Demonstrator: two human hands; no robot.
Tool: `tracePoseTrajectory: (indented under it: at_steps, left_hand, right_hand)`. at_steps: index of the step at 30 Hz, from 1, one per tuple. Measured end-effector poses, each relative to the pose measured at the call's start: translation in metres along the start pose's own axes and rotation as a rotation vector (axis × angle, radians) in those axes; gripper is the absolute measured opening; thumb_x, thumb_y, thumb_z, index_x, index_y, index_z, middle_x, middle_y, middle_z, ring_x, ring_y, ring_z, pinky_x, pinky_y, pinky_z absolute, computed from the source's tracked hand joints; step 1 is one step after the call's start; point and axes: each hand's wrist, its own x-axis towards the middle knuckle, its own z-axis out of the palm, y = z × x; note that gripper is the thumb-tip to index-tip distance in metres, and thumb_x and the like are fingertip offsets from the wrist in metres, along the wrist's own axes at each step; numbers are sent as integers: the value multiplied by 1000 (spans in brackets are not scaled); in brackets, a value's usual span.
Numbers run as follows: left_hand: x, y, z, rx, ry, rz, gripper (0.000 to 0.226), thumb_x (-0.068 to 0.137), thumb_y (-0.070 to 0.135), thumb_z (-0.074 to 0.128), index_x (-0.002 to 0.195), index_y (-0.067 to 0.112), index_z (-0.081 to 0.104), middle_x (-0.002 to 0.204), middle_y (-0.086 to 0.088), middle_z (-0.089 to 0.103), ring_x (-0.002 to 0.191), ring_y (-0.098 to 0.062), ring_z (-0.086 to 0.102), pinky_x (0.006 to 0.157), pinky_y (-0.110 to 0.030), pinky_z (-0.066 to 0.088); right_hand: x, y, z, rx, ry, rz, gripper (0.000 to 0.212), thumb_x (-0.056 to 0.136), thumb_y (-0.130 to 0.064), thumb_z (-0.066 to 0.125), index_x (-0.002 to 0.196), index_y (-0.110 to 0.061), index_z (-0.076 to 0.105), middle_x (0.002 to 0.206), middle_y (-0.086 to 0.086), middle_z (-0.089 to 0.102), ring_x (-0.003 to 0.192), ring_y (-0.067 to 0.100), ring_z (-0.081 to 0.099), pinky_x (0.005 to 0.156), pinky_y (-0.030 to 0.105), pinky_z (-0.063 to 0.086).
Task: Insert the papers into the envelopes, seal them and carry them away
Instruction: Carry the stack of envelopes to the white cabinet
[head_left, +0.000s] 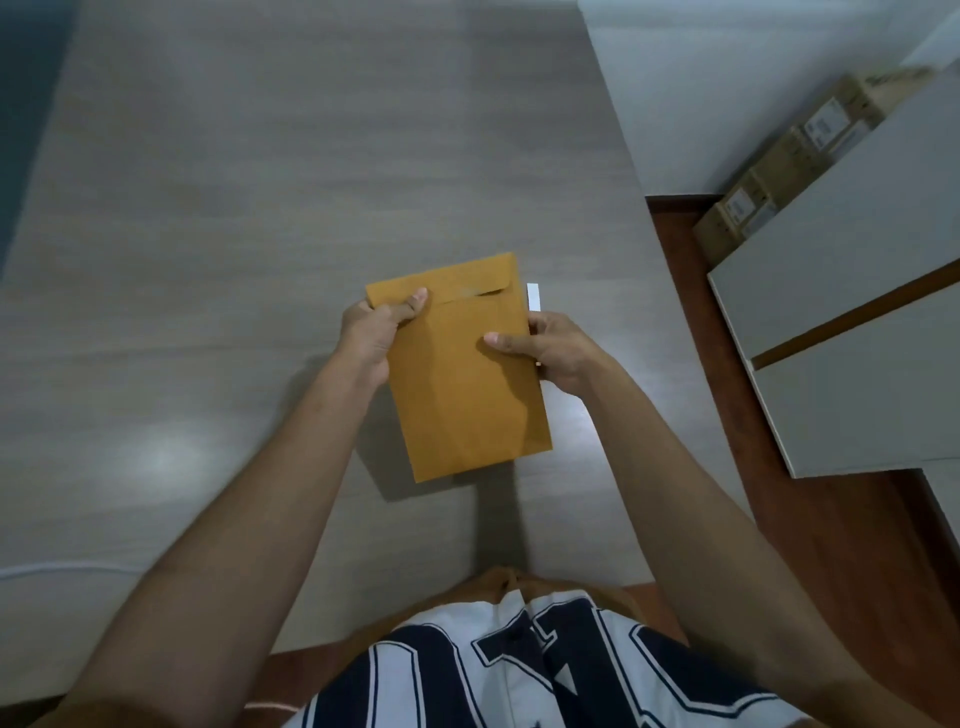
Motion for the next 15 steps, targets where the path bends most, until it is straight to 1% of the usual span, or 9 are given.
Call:
tracePoseTrajectory:
  at_steps: [1, 3, 4, 6, 8, 10, 13, 15]
  left_hand:
    - [-3, 1, 0, 15, -8, 4, 20, 78, 21, 83, 90, 11, 70, 92, -5, 74, 83, -21, 71, 71, -33, 57]
    - [-9, 3, 2, 42, -32, 29, 16, 79, 21, 82, 84, 15, 68, 87, -2, 72, 77, -17, 70, 67, -30, 56]
    - [-12, 3, 2, 53, -49, 44, 16, 79, 22, 82, 84, 16, 68, 87, -2, 72, 77, -17, 70, 66, -30, 57]
    - [-20, 5, 3, 66, -104, 66, 18, 79, 24, 82, 88, 15, 69, 92, -4, 74, 83, -19, 72, 70, -32, 58]
    - [-26, 6, 1, 63, -161, 73, 18, 80, 24, 81, 91, 17, 68, 96, -3, 73, 86, -18, 71, 73, -33, 58]
    - [-33, 4, -2, 64, -205, 88, 20, 82, 24, 79, 95, 19, 65, 98, 0, 71, 88, -15, 69, 75, -33, 57]
    - [-43, -6, -6, 75, -299, 102, 30, 82, 23, 79, 108, 19, 65, 107, 1, 70, 96, -15, 68, 77, -31, 56]
    - [-47, -15, -9, 100, -338, 99, 35, 80, 21, 79, 111, 19, 63, 111, 1, 70, 100, -16, 68, 77, -31, 57]
  right_hand:
    - [-5, 5, 0, 3, 2, -13, 38, 80, -26, 80, 115, -20, 67, 114, -1, 72, 103, 20, 68, 78, 33, 56]
    - [-12, 14, 3, 46, 38, -62, 41, 82, -23, 78, 121, -15, 66, 116, 1, 72, 105, 22, 69, 86, 38, 57]
    - [-15, 17, 5, 78, 65, -89, 44, 82, -22, 79, 122, -14, 65, 116, 2, 72, 106, 23, 69, 90, 41, 57]
    - [-22, 21, 9, 126, 123, -114, 46, 81, -21, 80, 123, -12, 64, 115, 4, 72, 106, 25, 69, 94, 45, 55]
    - [-28, 25, 12, 159, 154, -121, 46, 80, -20, 80, 123, -10, 64, 115, 6, 72, 105, 27, 69, 95, 47, 54]
    - [-37, 29, 14, 177, 165, -135, 40, 83, -15, 78, 120, -9, 65, 113, 7, 73, 103, 26, 70, 93, 44, 56]
    - [-56, 34, 15, 207, 199, -157, 28, 86, -10, 73, 114, -9, 67, 108, 7, 74, 94, 23, 72, 82, 34, 59]
    - [-60, 34, 13, 241, 232, -163, 31, 86, -10, 73, 116, -7, 66, 109, 8, 73, 96, 24, 71, 80, 34, 59]
